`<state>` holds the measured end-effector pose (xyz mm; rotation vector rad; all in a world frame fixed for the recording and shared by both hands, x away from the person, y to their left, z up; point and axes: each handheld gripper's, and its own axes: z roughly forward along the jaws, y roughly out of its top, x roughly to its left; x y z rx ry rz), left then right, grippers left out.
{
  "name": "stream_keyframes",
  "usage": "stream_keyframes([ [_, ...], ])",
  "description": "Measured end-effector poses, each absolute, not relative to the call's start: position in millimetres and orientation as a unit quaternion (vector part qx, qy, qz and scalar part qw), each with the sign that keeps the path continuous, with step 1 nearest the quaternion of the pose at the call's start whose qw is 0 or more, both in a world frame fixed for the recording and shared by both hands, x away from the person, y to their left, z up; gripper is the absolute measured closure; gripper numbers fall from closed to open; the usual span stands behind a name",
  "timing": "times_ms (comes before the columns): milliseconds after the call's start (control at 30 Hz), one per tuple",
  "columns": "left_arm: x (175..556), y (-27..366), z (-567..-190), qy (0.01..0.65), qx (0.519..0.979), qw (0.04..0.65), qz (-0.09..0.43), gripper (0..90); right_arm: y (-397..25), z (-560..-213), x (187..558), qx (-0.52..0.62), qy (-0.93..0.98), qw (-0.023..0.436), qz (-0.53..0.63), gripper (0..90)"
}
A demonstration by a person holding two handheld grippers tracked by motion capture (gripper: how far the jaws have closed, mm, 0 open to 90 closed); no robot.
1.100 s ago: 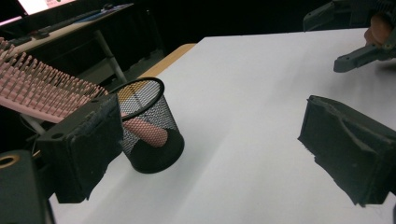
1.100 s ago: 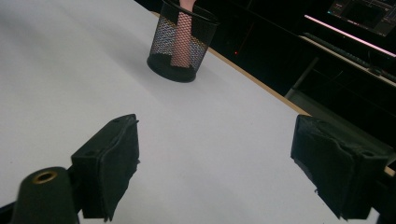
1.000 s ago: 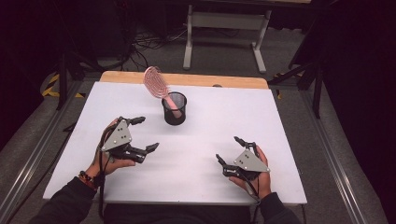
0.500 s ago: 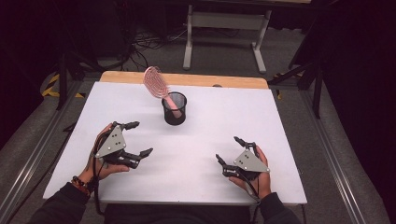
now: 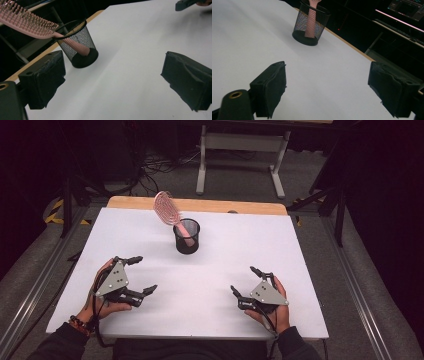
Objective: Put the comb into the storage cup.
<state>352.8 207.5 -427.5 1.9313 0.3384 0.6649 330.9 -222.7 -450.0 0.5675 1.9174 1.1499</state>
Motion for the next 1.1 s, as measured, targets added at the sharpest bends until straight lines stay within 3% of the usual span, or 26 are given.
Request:
stream_keyframes([
  [467, 349, 227, -457, 0.159, 0.812, 0.489, 0.275, 4.8, -224, -450, 331, 0.225, 0.759, 0.405, 0.457, 15.4],
  [1100, 346, 249, -471, 0.220, 0.793, 0.511, 0.249, 4.7, -226, -451, 330, 0.229, 0.757, 0.392, 0.470, 12.5],
])
